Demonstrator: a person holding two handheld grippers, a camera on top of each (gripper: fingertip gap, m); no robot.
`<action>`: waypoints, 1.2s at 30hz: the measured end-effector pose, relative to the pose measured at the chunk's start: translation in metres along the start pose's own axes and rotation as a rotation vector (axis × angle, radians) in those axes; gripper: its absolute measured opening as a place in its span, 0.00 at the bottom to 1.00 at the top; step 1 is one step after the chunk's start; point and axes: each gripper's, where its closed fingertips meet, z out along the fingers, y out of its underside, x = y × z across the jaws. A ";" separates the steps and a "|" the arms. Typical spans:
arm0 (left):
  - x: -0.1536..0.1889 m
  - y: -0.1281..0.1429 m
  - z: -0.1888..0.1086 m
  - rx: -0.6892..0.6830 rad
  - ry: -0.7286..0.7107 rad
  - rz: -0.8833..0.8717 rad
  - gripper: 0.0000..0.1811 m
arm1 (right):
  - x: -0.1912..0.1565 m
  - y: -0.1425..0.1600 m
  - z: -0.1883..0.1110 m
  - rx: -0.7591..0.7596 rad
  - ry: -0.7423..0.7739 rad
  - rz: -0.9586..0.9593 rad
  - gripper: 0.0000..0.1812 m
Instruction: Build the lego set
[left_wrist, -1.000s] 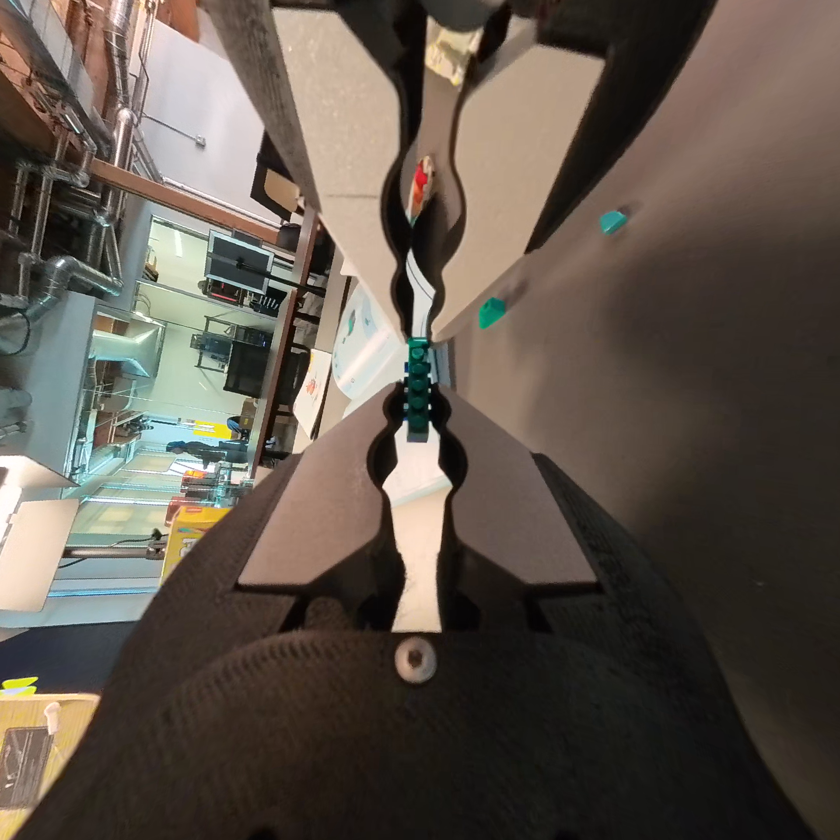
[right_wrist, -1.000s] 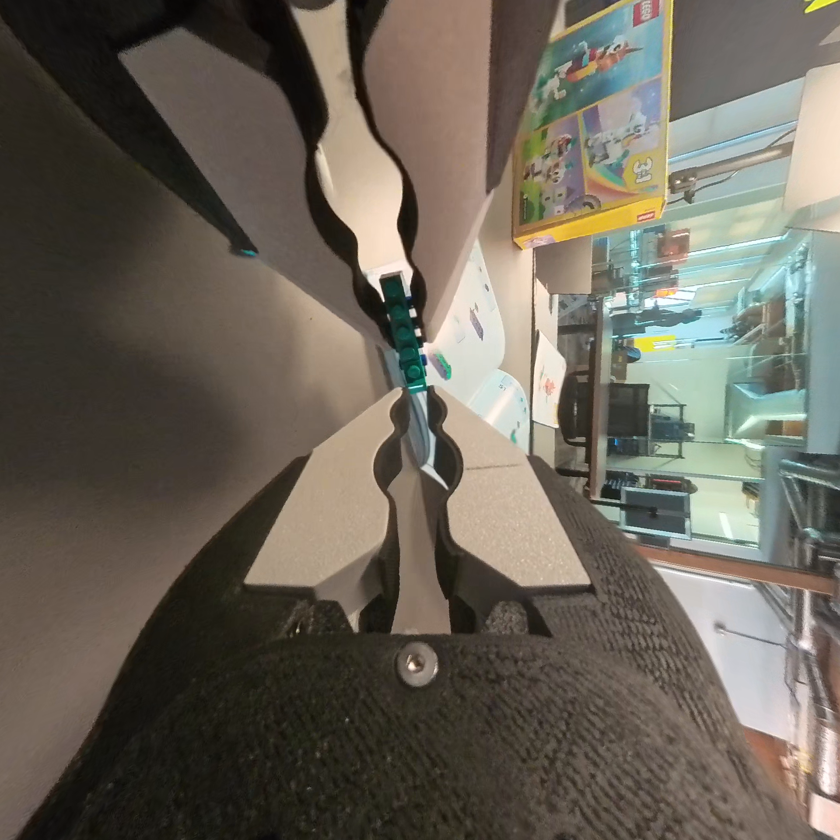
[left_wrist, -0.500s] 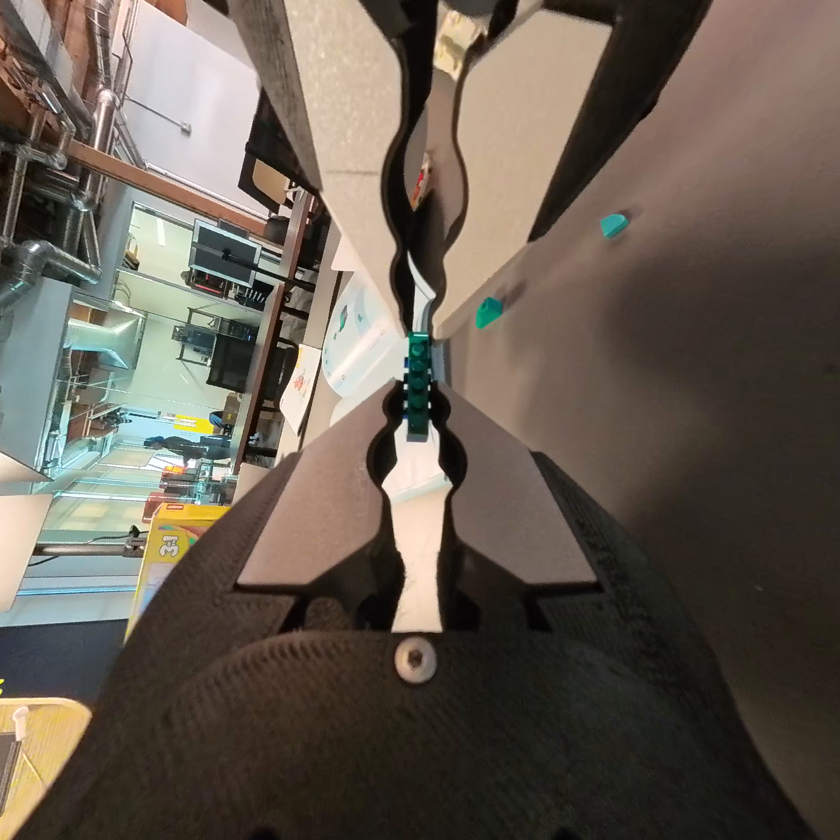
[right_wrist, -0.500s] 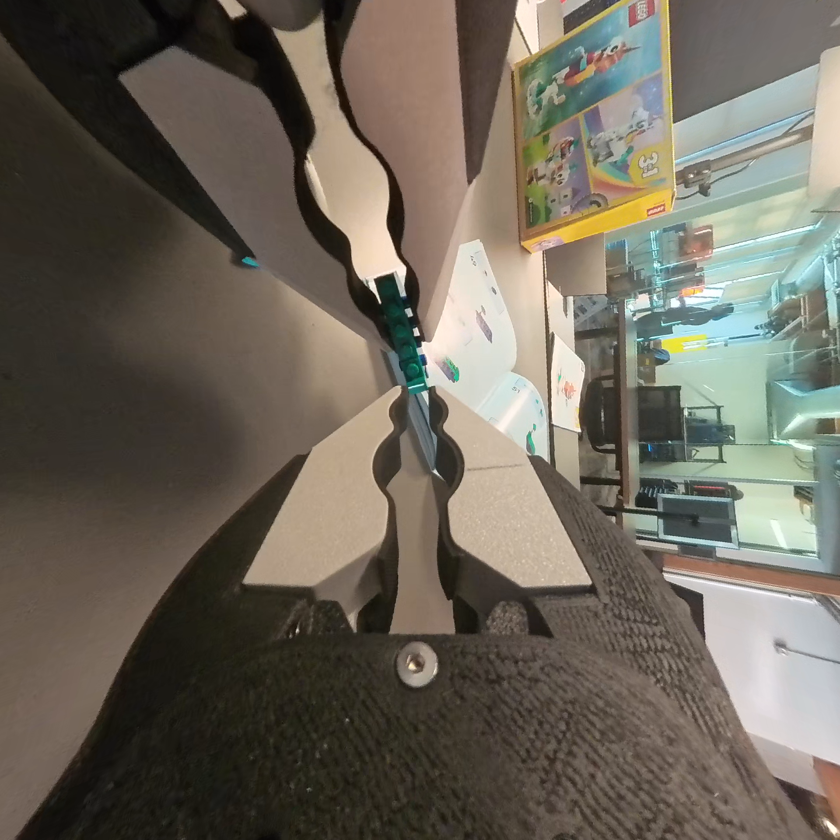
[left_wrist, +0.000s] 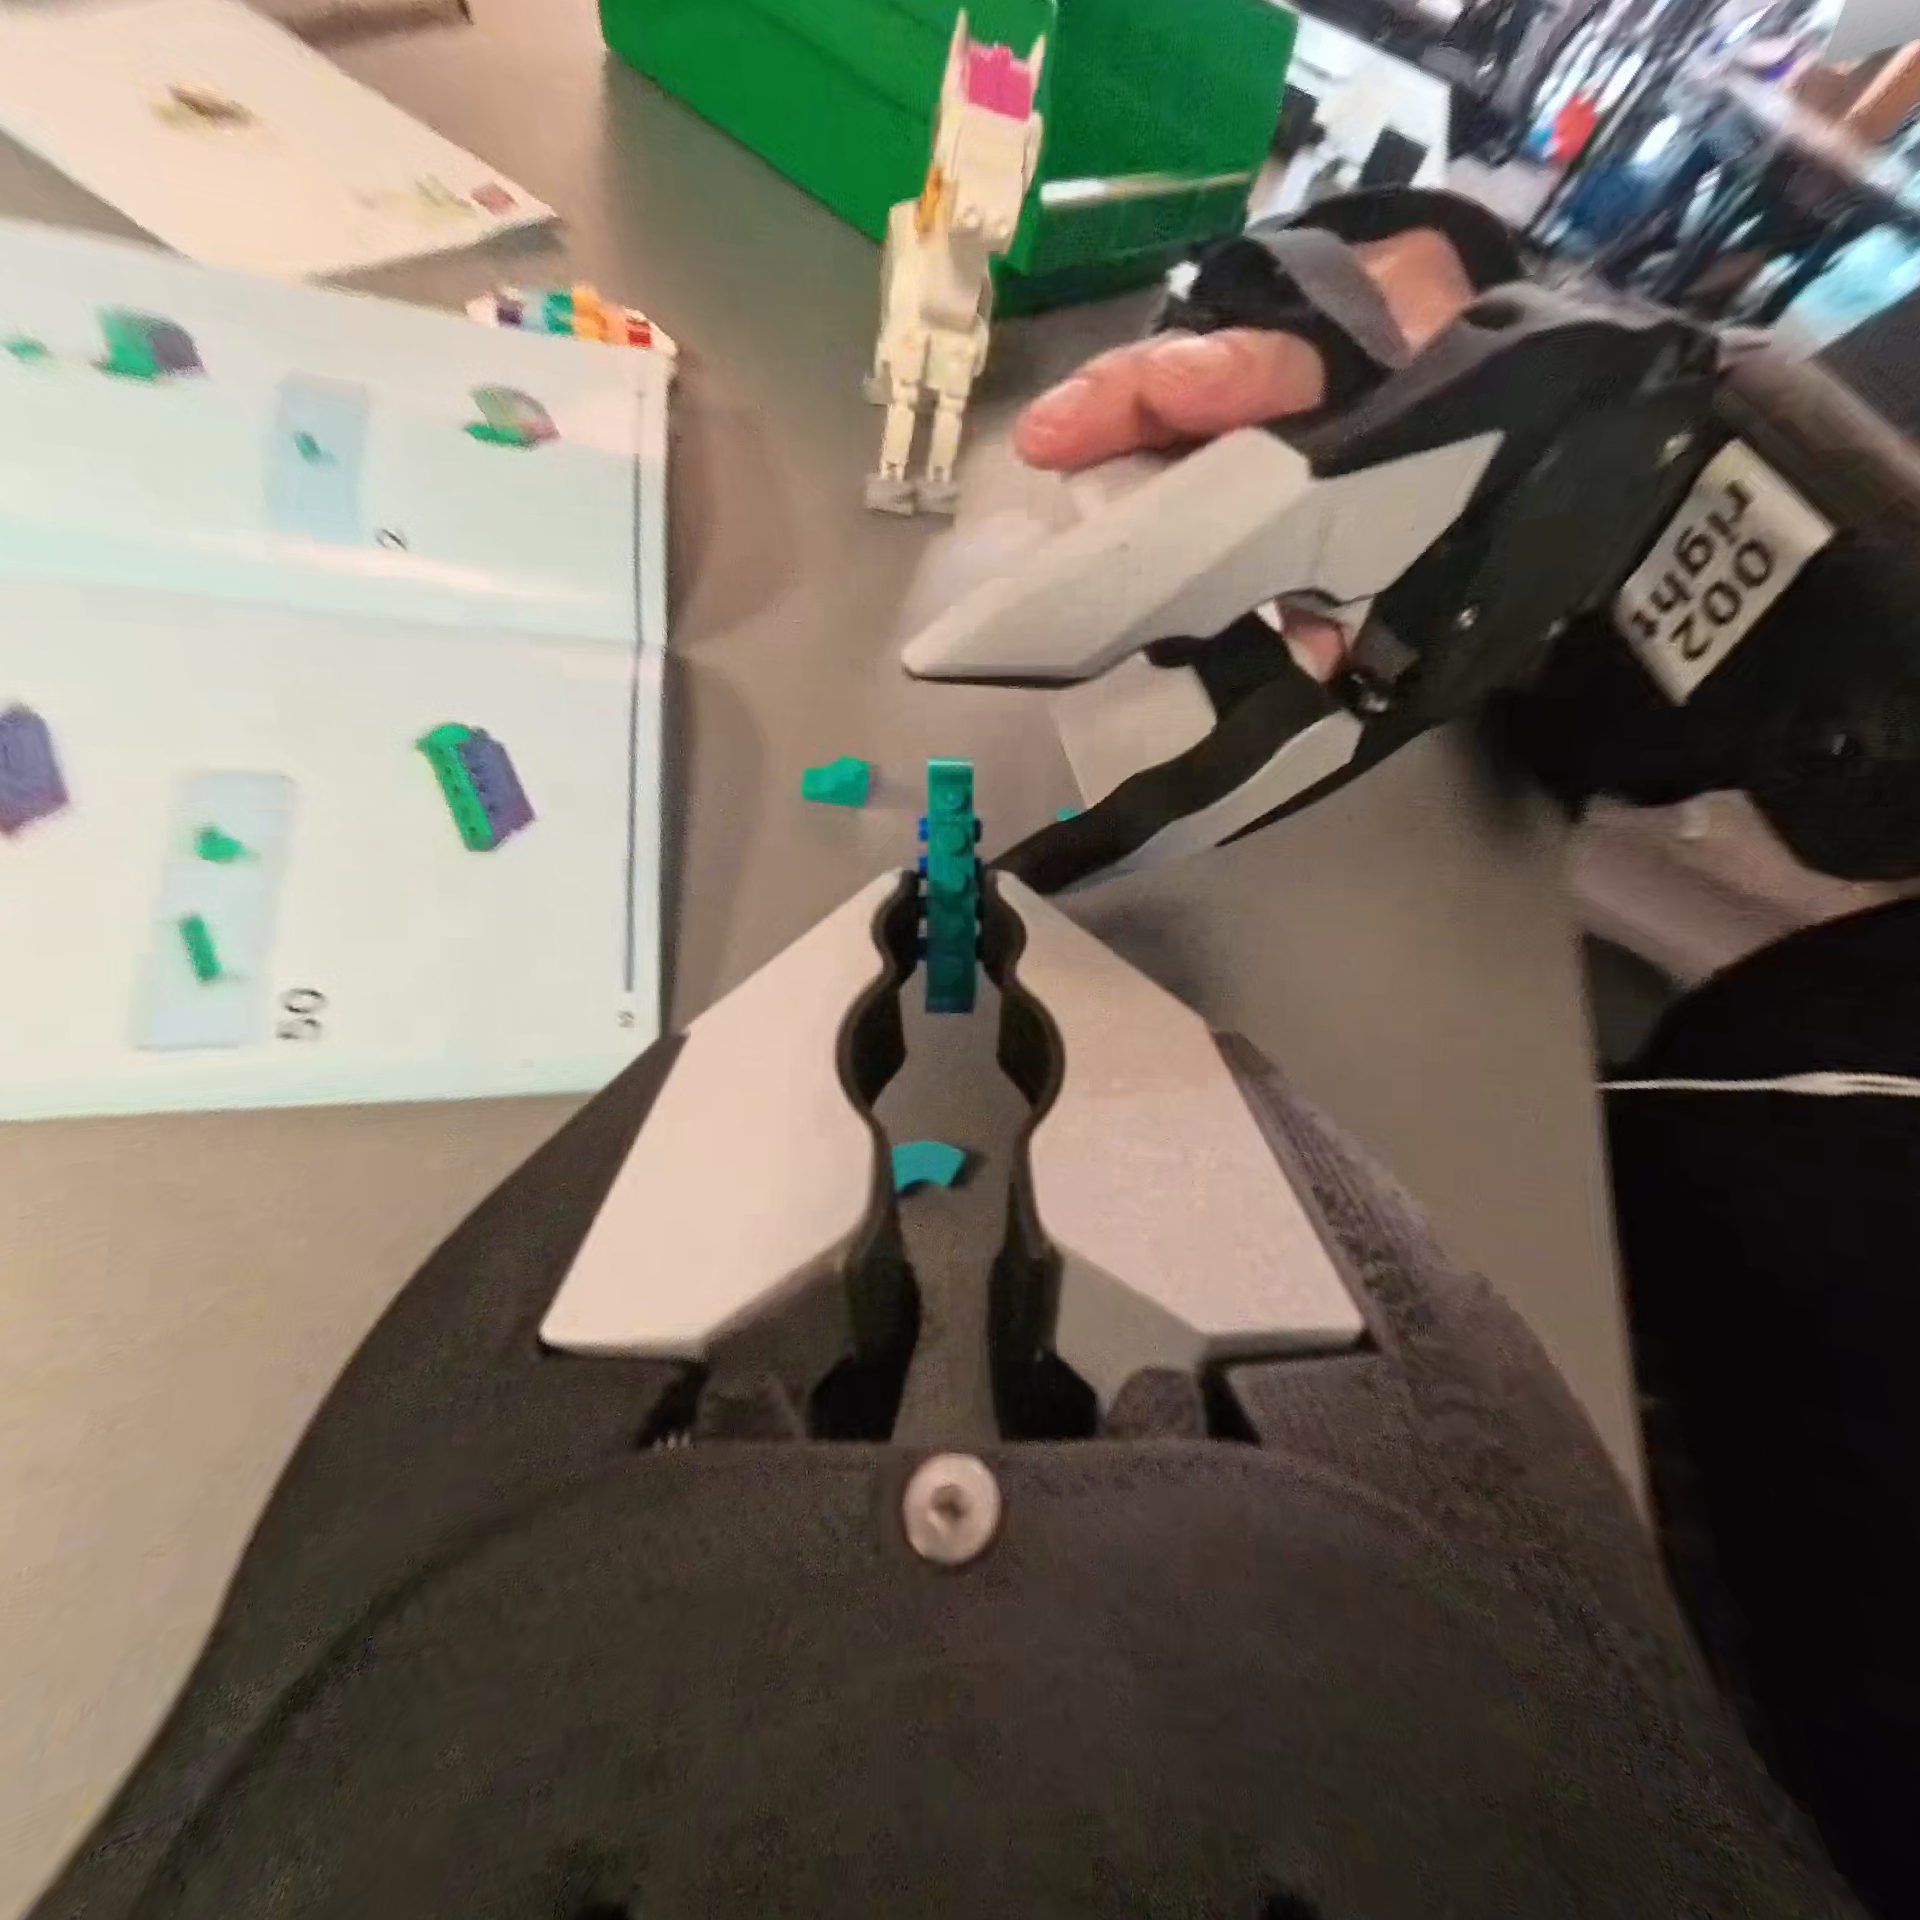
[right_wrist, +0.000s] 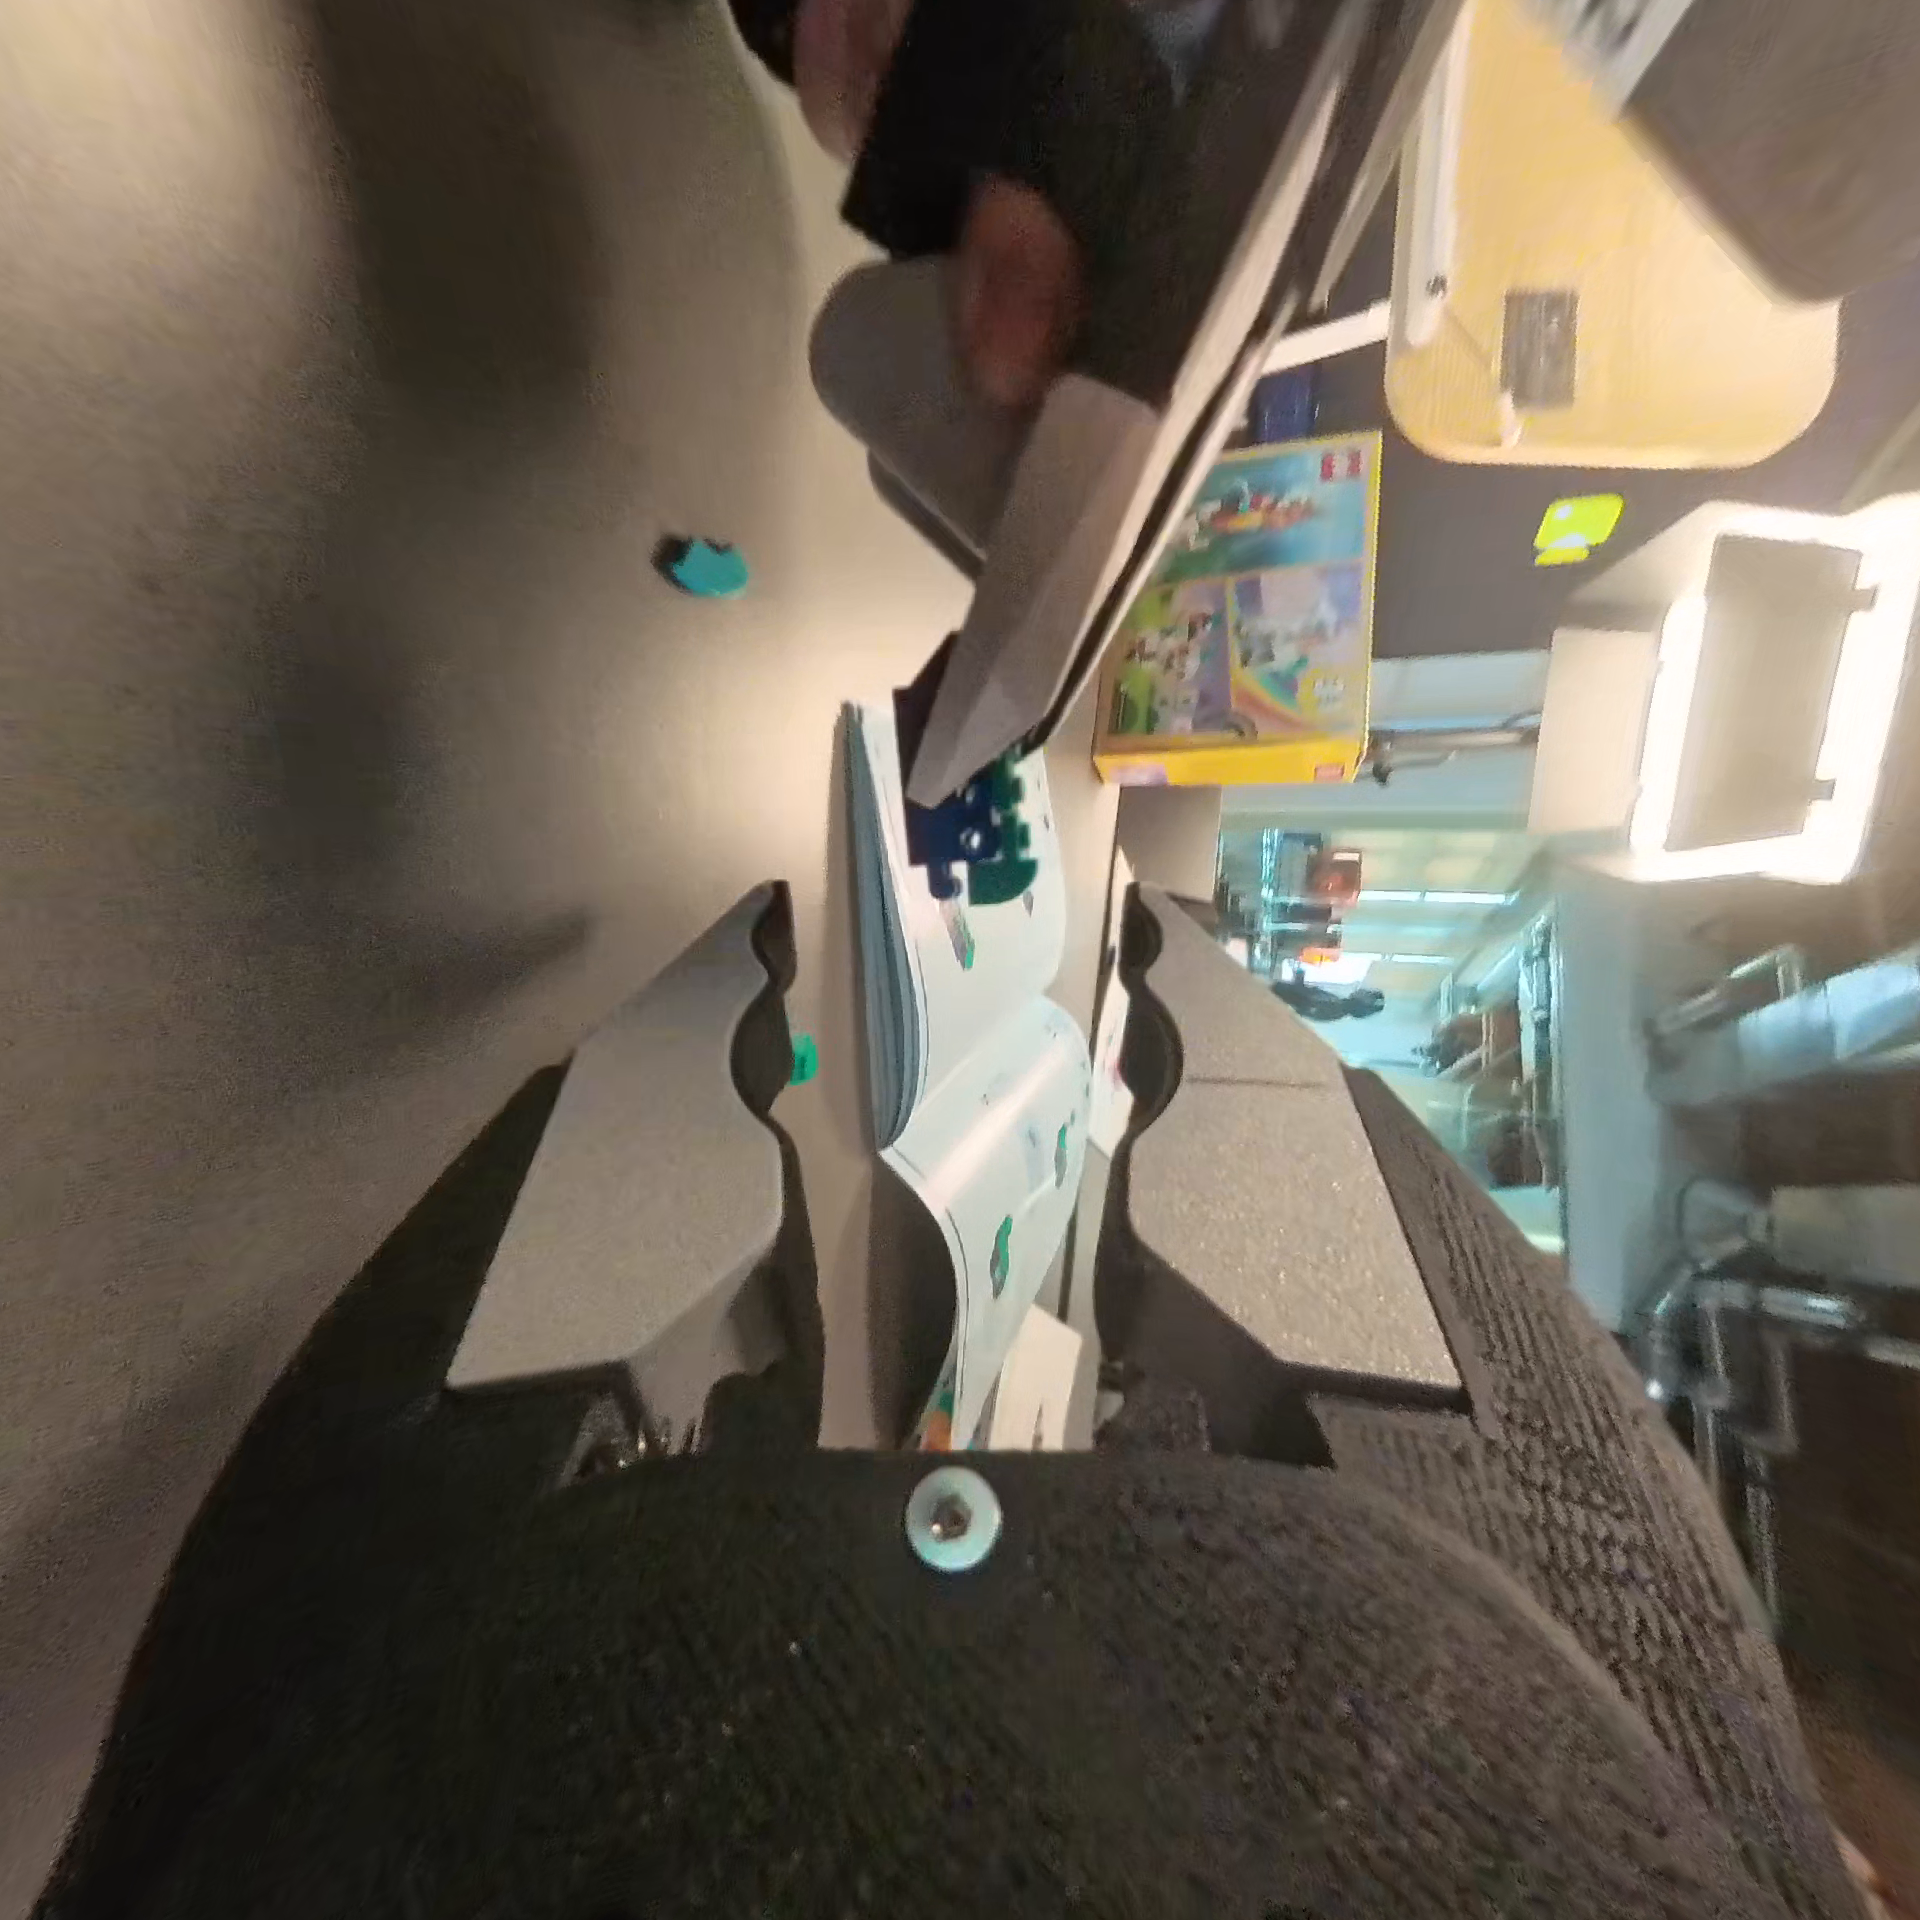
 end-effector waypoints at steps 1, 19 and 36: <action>0.003 0.002 0.000 -0.006 0.040 -0.042 0.06 | 0.001 -0.005 -0.001 0.017 0.004 -0.006 0.34; 0.008 0.014 0.005 -0.057 0.161 -0.257 0.06 | -0.018 -0.010 0.006 -0.055 -0.060 -0.180 0.12; 0.003 0.020 0.004 -0.080 0.130 -0.251 0.06 | -0.018 -0.008 0.003 0.063 -0.152 0.227 0.39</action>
